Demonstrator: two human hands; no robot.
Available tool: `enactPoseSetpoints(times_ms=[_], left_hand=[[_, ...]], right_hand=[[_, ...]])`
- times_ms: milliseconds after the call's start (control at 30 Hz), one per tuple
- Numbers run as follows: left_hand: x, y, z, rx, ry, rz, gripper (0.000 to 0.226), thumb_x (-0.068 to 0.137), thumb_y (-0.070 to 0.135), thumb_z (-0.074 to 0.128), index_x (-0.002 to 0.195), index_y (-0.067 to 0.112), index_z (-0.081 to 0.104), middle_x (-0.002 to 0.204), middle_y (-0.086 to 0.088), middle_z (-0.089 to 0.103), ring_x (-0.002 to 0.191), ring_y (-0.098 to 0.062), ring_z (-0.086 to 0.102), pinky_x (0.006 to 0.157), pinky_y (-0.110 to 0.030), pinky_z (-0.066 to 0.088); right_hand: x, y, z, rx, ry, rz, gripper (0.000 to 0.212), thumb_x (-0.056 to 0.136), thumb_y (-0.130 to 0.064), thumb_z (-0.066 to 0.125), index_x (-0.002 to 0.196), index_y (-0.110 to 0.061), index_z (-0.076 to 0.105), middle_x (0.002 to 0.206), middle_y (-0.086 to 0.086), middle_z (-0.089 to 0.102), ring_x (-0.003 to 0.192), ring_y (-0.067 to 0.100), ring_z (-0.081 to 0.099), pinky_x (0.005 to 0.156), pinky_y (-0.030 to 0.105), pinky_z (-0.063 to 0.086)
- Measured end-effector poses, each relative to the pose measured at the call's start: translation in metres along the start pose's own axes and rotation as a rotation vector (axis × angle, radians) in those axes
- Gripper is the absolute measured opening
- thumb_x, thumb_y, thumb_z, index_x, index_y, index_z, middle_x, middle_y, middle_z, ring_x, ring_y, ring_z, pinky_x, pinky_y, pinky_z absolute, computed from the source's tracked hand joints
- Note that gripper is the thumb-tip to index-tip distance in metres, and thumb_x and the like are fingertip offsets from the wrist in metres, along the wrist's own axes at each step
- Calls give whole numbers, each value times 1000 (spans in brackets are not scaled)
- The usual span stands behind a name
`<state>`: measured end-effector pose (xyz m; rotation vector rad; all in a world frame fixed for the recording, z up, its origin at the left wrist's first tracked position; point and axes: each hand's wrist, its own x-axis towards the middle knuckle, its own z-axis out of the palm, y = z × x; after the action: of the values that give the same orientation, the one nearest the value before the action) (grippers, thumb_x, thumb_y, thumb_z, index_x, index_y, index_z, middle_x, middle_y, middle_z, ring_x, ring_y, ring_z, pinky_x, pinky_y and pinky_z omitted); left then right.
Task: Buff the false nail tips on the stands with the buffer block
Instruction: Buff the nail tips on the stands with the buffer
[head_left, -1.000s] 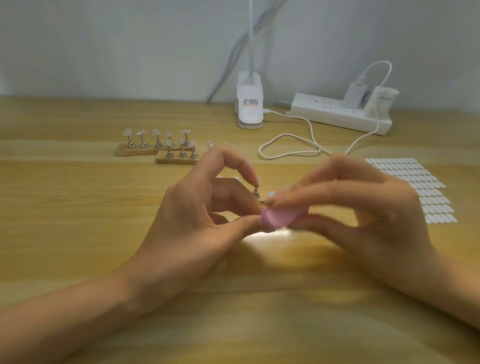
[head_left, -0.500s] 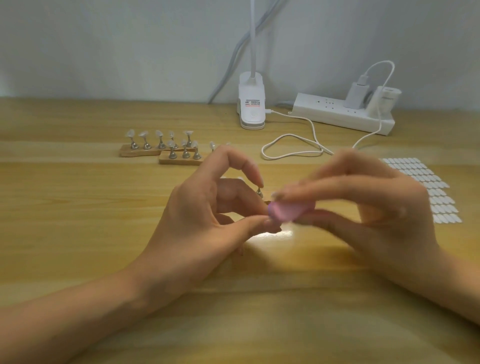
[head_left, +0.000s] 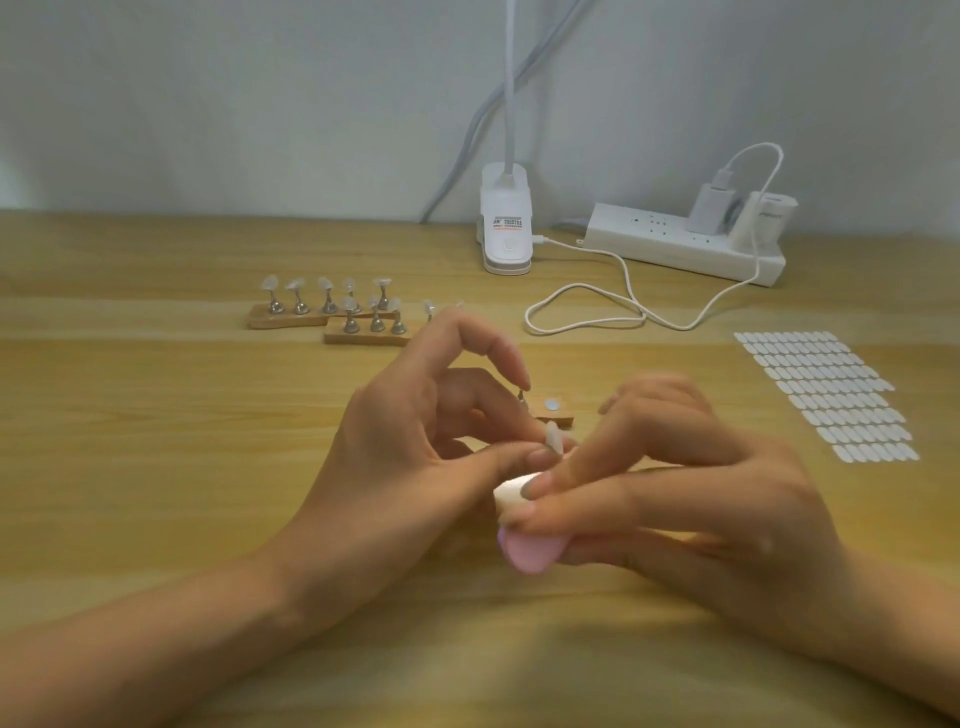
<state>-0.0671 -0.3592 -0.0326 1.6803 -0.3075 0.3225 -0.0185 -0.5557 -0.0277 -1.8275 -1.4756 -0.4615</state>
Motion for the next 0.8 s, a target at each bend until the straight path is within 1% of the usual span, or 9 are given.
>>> enactPoseSetpoints(times_ms=[100,233,367,467,533,600,633,700,800], left_hand=[[1,1,0,-97,-6,23,32,75,14,76,97,28,57,75,-2,73,70,-13,72,57,-26,56],[2,-2,0,-193,-40,16,46,76,-5,79,106,23,58,83,-10,74,87,-25,76,74,-26,58],[3,-3,-1,-241,-38,11,48,77,-7,76,110,21,57,83,-8,70,92,-28,76,78,-26,58],[3,-3,-1,-244,-29,10,50,76,-7,75,113,21,56,83,-9,69,92,-29,75,78,-27,58],[3,-3,-1,-254,-35,9,51,76,-7,76,114,21,55,82,-8,70,92,-28,76,77,-26,58],[3,-2,-1,-243,-33,1,53,75,-6,78,114,23,55,81,-6,71,91,-27,76,77,-26,59],[3,-2,-2,-233,-36,-1,55,74,-6,78,114,24,55,80,-5,71,89,-27,76,76,-27,59],[3,-2,-2,-234,-51,0,61,73,-7,80,117,27,56,80,-4,70,84,-27,76,74,-28,60],[3,-1,-2,-248,-74,15,70,71,-1,82,125,33,53,88,-3,67,82,-29,76,74,-33,61]], right_hand=[[-2,8,-13,69,103,82,16,87,-25,72,102,-28,75,101,-11,66,96,8,66,85,32,48],[-5,24,-15,168,190,251,25,90,-25,66,115,-24,65,106,-3,64,98,24,65,86,45,51],[-2,26,-7,331,151,330,31,95,-24,59,124,-13,61,111,9,55,102,24,68,92,31,54],[-4,23,-4,462,94,363,25,97,-32,62,115,-16,63,110,8,58,91,23,71,81,30,57],[-2,26,-2,613,63,442,16,95,-24,58,111,-23,60,104,6,62,78,20,68,70,29,55],[-2,28,-2,686,15,531,38,83,-6,45,104,-32,62,95,0,60,70,17,57,65,25,50],[-3,26,-2,675,-41,553,45,77,-5,43,104,-35,63,91,-5,58,69,15,51,65,22,47],[-3,19,-5,560,-131,524,35,85,-18,53,114,-35,61,88,-7,52,74,15,47,67,20,41],[3,8,-12,376,-136,443,32,87,-35,69,117,-29,63,86,-2,51,77,19,49,66,27,43]])
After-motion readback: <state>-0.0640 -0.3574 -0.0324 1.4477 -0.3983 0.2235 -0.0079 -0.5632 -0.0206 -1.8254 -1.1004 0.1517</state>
